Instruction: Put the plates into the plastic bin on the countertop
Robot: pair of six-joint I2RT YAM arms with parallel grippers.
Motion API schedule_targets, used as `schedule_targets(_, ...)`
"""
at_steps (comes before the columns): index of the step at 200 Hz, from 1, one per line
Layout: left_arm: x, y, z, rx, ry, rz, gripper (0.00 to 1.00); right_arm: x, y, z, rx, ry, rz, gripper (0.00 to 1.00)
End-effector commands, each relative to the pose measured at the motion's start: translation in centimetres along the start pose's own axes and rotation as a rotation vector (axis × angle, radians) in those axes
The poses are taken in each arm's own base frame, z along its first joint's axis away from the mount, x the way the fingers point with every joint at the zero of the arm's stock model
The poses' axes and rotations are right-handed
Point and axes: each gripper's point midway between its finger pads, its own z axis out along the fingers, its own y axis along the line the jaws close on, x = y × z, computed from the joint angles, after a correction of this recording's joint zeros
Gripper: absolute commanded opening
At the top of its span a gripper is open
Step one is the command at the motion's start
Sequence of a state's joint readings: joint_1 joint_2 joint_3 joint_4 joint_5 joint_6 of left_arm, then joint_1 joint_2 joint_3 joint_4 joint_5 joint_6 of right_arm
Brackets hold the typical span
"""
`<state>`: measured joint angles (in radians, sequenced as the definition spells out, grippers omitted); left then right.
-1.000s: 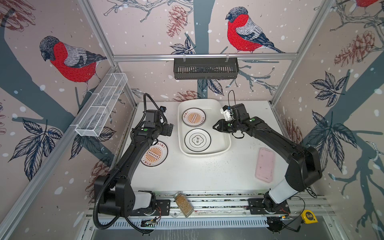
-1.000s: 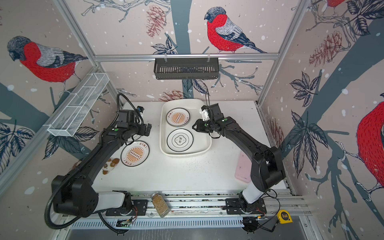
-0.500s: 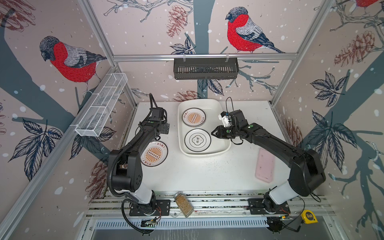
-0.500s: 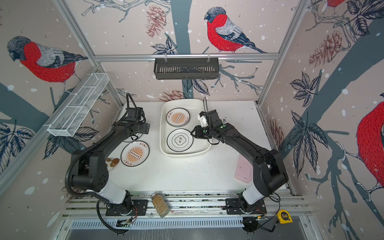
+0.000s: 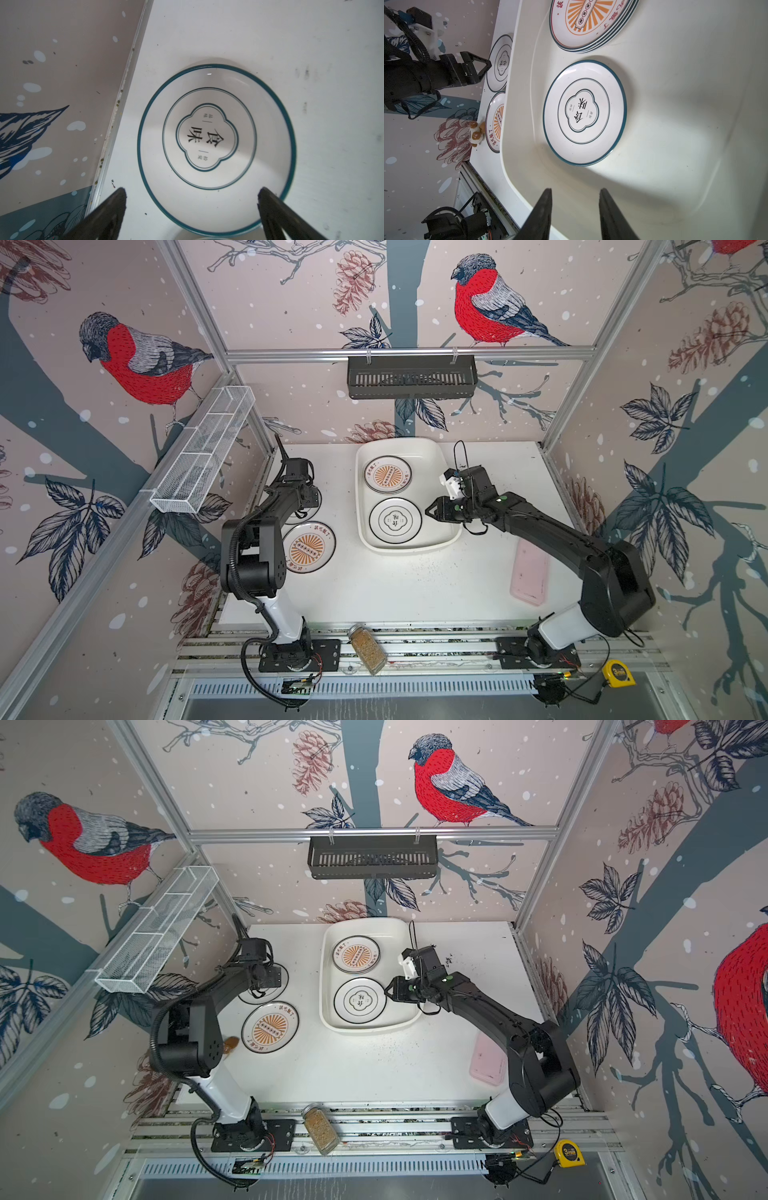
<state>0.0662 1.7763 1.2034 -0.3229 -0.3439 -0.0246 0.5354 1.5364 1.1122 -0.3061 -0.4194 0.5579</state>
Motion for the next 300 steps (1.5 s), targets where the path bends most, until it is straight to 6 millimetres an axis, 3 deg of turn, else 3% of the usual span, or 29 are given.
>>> schedule_targets(1, -0.2, 1.0, 0.8, -0.021, -0.017, -0.056, 0.98, -0.5, 0.2, -0.1, 0.001, -0.027, 0.009, 0.40)
schedule_targets(59, 1.1, 4.1, 3.0, -0.024, 0.013, -0.159, 0.98, -0.5, 0.0, -0.4, 0.017, -0.032, 0.018, 0.40)
schedule_targets(111, 1.9, 5.6, 4.7, 0.018, 0.035, -0.222, 0.97, -0.5, -0.2, -0.8, 0.032, -0.045, 0.028, 0.40)
schedule_targets(182, 3.3, 4.1, 6.8, 0.127, 0.088, -0.236, 0.96, -0.1, -0.4, -1.1, 0.052, -0.051, 0.041, 0.40)
schedule_targets(300, 2.5, 0.9, 8.5, 0.292, 0.112, -0.266, 0.91, 0.0, -0.9, -1.1, 0.069, -0.061, 0.064, 0.40)
